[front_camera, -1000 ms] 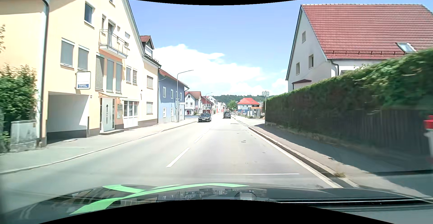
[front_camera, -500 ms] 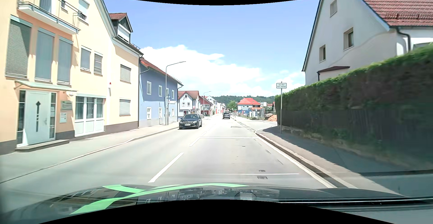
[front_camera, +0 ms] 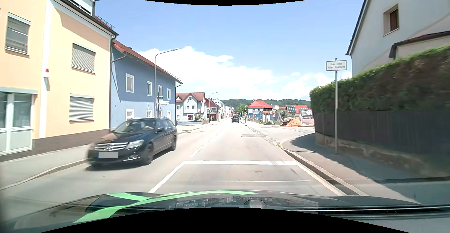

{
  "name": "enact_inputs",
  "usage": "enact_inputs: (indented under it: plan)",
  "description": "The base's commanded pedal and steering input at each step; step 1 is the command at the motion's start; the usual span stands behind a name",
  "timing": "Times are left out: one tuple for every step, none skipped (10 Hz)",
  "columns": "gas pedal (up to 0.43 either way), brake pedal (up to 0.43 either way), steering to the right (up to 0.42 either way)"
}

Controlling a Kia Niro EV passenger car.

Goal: Follow the waypoints while adhering to traffic rules and regulations

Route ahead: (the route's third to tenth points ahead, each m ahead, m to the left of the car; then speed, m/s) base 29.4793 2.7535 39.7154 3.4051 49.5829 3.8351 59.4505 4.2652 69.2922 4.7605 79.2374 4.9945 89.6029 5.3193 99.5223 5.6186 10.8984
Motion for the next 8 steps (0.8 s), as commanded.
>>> enact_inputs:
  plan:
    - [0.059,0.0,-0.003]
    - [0.067,0.0,-0.003]
    - [0.067,0.0,-0.003]
    - [0.079,0.0,-0.003]
    - [0.079,0.0,-0.003]
    - [0.079,0.0,-0.003]
    - [0.087,0.0,-0.003]
    - [0.098,0.0,-0.003]
